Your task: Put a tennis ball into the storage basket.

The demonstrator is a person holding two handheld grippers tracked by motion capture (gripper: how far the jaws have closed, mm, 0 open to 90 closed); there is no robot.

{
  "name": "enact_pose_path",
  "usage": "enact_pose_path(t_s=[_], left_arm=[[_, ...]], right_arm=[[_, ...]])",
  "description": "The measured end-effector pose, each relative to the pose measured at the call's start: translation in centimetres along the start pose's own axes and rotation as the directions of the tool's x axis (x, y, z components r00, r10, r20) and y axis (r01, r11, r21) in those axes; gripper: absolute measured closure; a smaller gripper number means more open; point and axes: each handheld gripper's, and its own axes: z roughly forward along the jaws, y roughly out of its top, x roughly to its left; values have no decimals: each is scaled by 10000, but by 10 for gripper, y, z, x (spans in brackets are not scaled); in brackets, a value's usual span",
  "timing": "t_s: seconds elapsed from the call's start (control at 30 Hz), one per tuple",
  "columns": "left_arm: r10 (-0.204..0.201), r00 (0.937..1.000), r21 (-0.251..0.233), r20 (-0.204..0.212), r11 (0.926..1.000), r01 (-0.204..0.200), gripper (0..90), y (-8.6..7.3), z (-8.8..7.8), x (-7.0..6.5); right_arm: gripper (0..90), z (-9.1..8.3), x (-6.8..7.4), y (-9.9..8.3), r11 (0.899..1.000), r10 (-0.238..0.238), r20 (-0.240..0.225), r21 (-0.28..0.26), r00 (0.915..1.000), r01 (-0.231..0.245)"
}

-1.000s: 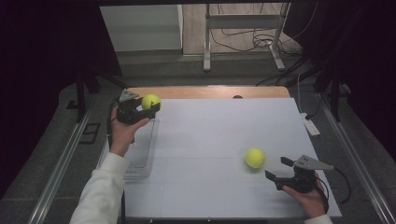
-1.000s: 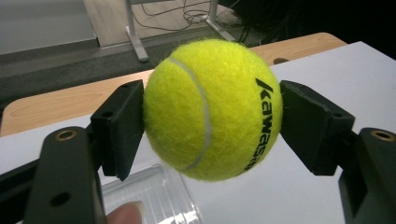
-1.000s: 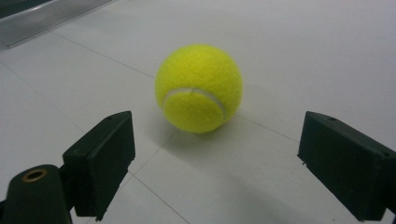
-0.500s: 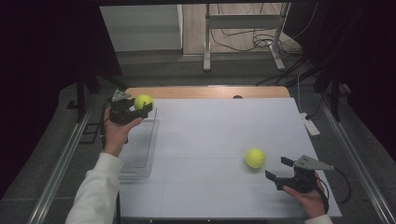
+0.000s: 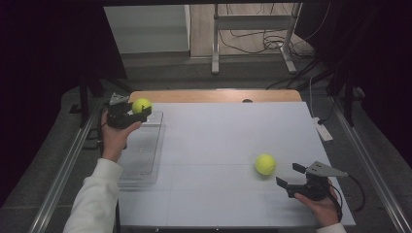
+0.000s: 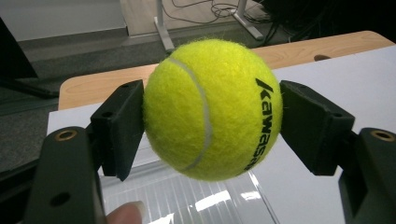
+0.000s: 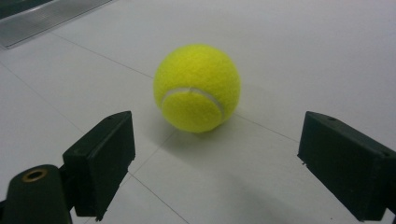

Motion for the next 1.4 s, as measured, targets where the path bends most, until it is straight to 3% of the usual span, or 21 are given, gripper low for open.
enact_pose_path(t_s=[0.9, 1.4], left_arm=[[-268, 9992, 259, -312, 9993, 276, 271, -5, 2, 15], [-535, 9963, 832, -679, 9948, 591, 271, -12, 10, 25]], right_arm=[[112, 0, 1, 0, 10000, -23, -5, 11, 10000, 23], [112, 0, 1, 0, 10000, -27, -7, 8, 10000, 27]])
